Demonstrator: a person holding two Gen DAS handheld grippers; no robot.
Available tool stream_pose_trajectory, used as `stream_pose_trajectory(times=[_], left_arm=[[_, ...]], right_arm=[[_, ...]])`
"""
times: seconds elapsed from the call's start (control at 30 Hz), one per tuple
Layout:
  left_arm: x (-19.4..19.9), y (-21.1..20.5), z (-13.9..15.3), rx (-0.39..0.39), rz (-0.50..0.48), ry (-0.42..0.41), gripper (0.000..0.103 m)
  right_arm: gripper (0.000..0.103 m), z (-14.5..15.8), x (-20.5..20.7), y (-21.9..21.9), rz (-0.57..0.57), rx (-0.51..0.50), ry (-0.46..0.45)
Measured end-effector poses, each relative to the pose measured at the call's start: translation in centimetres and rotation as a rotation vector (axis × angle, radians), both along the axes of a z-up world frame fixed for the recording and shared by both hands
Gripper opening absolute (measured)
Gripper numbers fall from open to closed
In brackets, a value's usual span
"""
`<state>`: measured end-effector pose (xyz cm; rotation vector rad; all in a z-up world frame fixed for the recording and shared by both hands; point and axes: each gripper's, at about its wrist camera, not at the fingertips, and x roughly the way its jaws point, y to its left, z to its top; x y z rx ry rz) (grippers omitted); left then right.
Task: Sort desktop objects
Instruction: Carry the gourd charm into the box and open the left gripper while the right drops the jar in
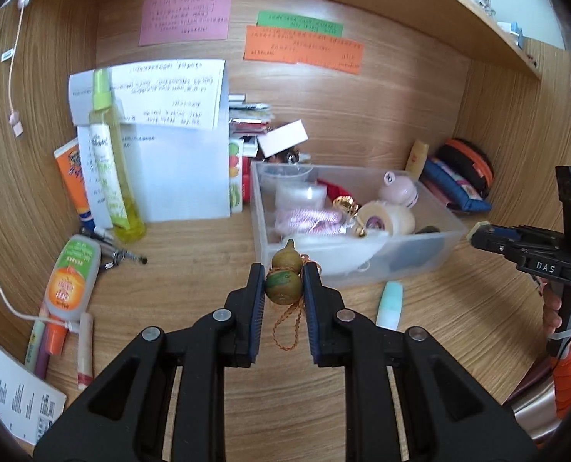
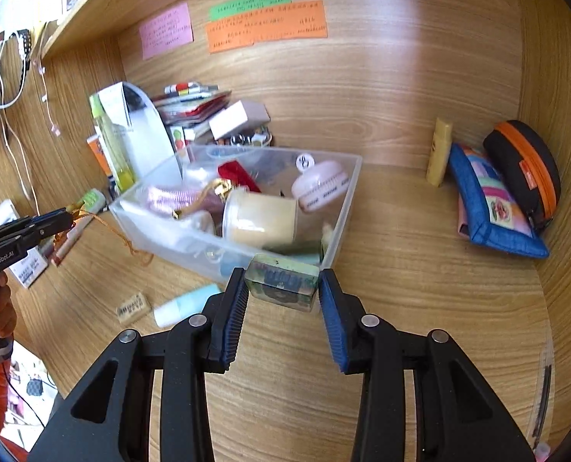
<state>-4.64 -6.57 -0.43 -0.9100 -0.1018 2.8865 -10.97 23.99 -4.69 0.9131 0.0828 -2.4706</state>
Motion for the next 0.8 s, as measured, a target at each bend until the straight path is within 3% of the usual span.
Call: stream_pose_trajectory(times=[0.53, 0.8], left_arm=[[-5.1, 0.2, 1.9, 0.050, -0.003, 0.031, 0.019], [-8.6, 1.3, 0.5, 0.048, -0.016, -0.019, 0.019]], right_arm=[[0.034, 2.1, -4.4, -1.4, -0.015, -0.045, 0.024], [0.034, 0.4, -6.5, -2.5, -0.018, -0.049, -0.013]])
